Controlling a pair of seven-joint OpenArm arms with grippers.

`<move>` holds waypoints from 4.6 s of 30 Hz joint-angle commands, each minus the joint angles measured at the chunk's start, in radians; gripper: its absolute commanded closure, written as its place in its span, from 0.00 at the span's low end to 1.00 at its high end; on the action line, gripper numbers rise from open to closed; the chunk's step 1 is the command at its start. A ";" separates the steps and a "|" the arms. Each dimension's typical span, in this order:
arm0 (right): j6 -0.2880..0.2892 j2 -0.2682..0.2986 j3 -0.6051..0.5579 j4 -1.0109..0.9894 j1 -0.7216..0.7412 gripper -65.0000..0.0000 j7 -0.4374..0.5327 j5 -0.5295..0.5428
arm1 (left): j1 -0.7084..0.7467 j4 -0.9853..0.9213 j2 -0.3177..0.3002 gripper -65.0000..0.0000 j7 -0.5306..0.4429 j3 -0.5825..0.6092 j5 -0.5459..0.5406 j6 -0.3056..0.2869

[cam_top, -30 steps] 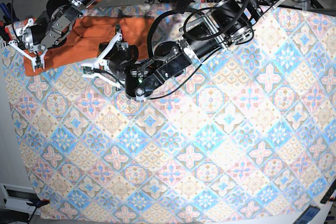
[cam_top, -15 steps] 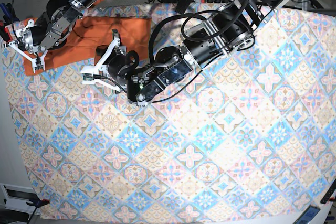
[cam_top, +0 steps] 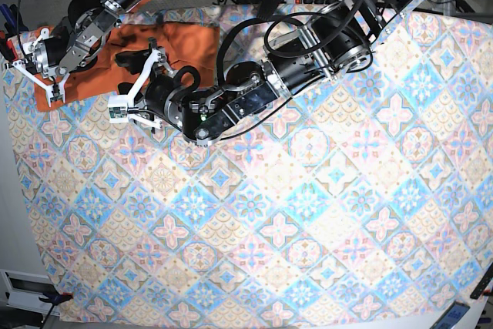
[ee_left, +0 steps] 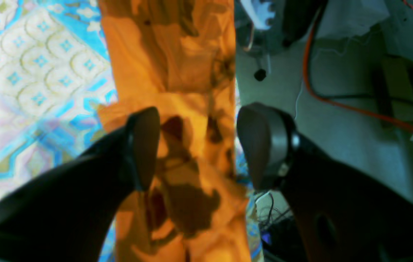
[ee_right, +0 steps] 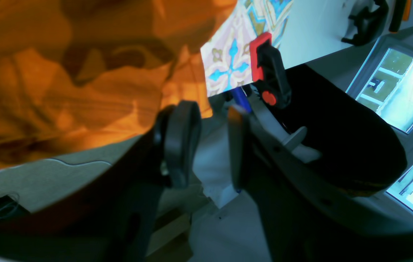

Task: Fold the T-shirt properly
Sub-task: 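Carry the held strip end with the left gripper toward the right gripper, then lay the held end onto the strip beside the right gripper, then release the shirt with the left gripper and press along its folded edge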

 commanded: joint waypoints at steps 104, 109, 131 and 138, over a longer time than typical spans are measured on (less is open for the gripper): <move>-0.008 0.009 0.113 0.019 0.005 0.74 0.112 -0.012 | 0.134 0.296 -0.037 0.77 0.069 -0.118 0.170 -0.004; -0.008 0.009 0.113 0.019 0.005 0.74 0.112 -0.012 | 0.134 0.311 -0.067 0.66 0.208 -0.116 0.167 -0.004; -0.008 0.009 0.110 0.018 0.009 0.74 0.112 -0.012 | 0.304 0.551 -0.261 0.15 0.548 -0.541 -0.040 -0.004; -0.008 0.009 0.112 0.016 0.008 0.74 0.112 -0.012 | 0.334 0.547 -0.385 0.29 0.548 -0.630 -0.330 -0.004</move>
